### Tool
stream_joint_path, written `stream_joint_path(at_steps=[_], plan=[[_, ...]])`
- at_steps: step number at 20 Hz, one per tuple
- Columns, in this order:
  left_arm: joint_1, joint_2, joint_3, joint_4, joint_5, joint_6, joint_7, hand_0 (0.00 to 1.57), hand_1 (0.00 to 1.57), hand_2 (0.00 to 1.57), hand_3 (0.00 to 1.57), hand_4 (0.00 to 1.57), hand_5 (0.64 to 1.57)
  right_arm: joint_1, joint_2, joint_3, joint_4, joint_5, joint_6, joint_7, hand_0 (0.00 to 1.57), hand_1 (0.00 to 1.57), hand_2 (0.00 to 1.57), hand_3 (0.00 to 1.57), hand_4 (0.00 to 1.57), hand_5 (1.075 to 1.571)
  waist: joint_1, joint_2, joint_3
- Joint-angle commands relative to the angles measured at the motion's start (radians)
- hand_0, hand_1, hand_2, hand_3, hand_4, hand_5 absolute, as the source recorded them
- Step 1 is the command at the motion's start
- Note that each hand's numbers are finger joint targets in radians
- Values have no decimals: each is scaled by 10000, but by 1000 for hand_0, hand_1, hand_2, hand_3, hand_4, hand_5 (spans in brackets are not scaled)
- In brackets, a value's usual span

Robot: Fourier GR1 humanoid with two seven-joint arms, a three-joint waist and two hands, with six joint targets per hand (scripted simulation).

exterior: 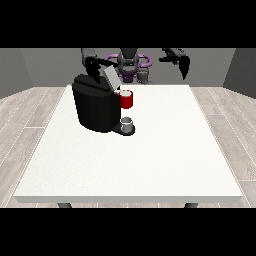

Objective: Insert the coffee pod into the coffee machine and close the lid

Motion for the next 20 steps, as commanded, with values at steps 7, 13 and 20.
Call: stream_joint_path(at_steps=[7, 13, 20], plan=[[502, 267, -121, -349, 82, 77, -349, 0, 0, 0, 0, 0, 1571, -904, 32, -138, 866, 97, 106, -92, 0, 0, 0, 0, 0, 1571, -16, 378, 20], [23, 474, 77, 26, 135, 245, -411, 0, 0, 0, 0, 0, 1571, -1237, 558, 367, 808, 578, -287, -106, 0, 0, 0, 0, 0, 1571, -83, 653, 18], [127, 642, 238, 468, 320, 266, -335, 0, 0, 0, 0, 0, 1571, -1469, 813, 787, 620, 770, -124, 458, 0, 0, 0, 0, 114, 1571, -301, 237, 17]])
